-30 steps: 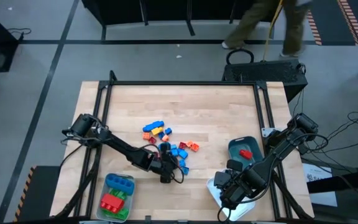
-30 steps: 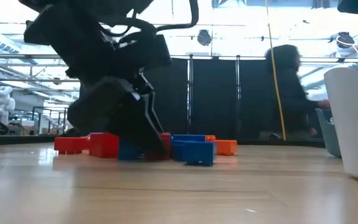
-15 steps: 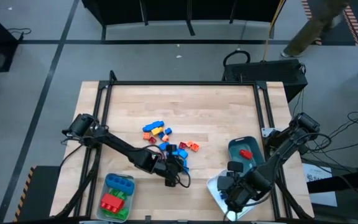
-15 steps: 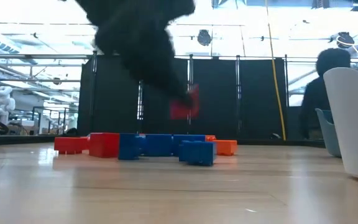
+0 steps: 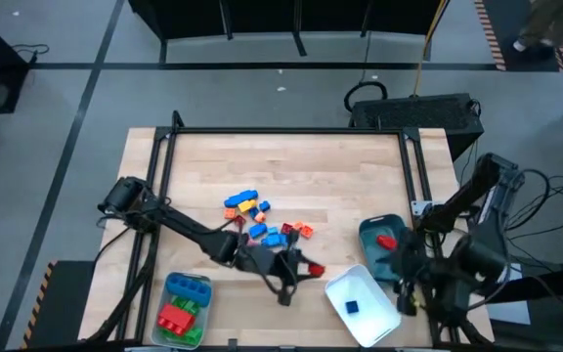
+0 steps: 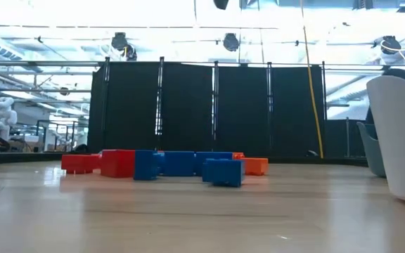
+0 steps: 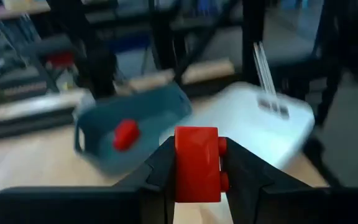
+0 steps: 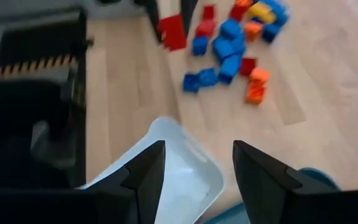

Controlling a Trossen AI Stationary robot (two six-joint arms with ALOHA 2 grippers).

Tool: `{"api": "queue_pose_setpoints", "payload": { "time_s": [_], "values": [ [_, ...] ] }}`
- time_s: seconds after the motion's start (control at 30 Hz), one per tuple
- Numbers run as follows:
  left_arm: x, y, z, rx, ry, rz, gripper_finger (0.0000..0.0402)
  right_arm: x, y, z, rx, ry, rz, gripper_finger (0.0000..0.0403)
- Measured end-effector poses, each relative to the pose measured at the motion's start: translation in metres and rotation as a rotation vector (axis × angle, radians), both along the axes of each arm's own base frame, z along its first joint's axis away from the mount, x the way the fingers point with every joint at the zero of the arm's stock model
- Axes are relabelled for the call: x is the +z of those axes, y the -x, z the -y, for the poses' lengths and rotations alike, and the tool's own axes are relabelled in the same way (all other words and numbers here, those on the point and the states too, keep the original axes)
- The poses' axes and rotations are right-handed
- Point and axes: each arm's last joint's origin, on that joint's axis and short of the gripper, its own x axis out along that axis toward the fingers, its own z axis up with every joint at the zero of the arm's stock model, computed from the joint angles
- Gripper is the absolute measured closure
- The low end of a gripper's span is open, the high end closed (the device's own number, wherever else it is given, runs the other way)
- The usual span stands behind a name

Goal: Sort blocks by size
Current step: Put the small square red game piece into the white bin

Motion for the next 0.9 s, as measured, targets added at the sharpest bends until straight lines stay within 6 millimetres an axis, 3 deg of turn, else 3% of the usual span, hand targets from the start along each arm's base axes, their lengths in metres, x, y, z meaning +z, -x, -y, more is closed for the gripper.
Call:
{"api": "queue_pose_setpoints", "payload": {
  "time_s": [0.13, 0.37, 0.47, 0.67, 0.9],
  "values": [
    [-0.002, -0.011, -0.005, -0.062, 0.061, 0.084, 0.0304, 0.009, 0.008, 0.012, -0.032, -0.015, 0.030, 0.0232],
    [-0.010, -0.044, 0.002, -0.085, 0.065, 0.092, 0.0304, 0.009, 0.007, 0.013, -0.015, 0.003, 0.032, 0.0232],
    [-0.024, -0.059, 0.011, -0.103, 0.020, 0.032, 0.0304, 0.009, 0.007, 0.013, -0.014, 0.002, 0.030, 0.0232],
    [-0.031, -0.073, 0.017, -0.120, 0.006, -0.008, 0.0304, 0.009, 0.007, 0.013, -0.012, 0.002, 0.026, 0.0232],
    [-0.056, -0.090, 0.023, -0.133, -0.019, -0.075, 0.0304, 0.009, 0.007, 0.013, -0.009, 0.007, 0.025, 0.0232]
  ]
}}
